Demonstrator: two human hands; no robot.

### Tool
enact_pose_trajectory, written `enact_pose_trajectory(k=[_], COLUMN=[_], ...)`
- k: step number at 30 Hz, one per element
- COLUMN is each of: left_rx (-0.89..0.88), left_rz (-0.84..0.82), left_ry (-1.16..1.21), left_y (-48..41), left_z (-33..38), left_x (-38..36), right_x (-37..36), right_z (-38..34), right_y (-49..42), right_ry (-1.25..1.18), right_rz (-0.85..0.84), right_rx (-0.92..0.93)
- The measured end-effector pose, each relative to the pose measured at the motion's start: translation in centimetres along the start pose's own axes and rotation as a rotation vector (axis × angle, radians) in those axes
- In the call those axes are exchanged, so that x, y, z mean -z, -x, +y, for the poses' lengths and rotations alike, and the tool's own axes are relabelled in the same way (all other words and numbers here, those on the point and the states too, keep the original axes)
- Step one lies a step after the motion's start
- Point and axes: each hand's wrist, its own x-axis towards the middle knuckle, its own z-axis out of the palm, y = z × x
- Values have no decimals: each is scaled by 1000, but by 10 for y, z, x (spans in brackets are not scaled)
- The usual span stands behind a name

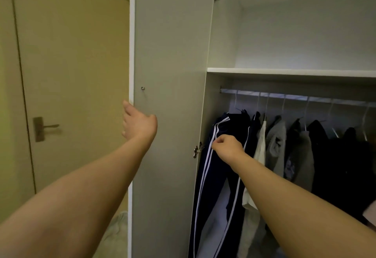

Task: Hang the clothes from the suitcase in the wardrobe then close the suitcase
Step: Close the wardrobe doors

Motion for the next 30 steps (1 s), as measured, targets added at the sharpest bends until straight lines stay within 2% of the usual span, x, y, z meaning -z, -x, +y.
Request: enact_pose_trajectory(k=[6,8,10,14,19,24,26,30], left_rx=[8,-102,-254,-474,-648,-754,-724,-725], left_rz=[128,164,126,-51,-367,-491,-658,-1111], left_ry=[-8,-27,-53,-8,-37,-231,-260,-250], left_y=[16,35,57,105,156,198,211,237], left_z=[10,8,2,6,35,70,78,97], left_x=[-14,-24,-35,-70,-123,-172,-189,-213], right_x=[-1,5,13,36,73,122,145,192], right_z=[13,19,25,39,60,92,105,129], right_y=[-5,-6,-7,-5,8,36,50,79], right_ry=[-50,-62,-82,-91,-44,20,34,69], right_rz=[-15,2,20,44,181,318,354,460], right_rx=[-59,-73,-85,-117,-165,-245,-282,-339])
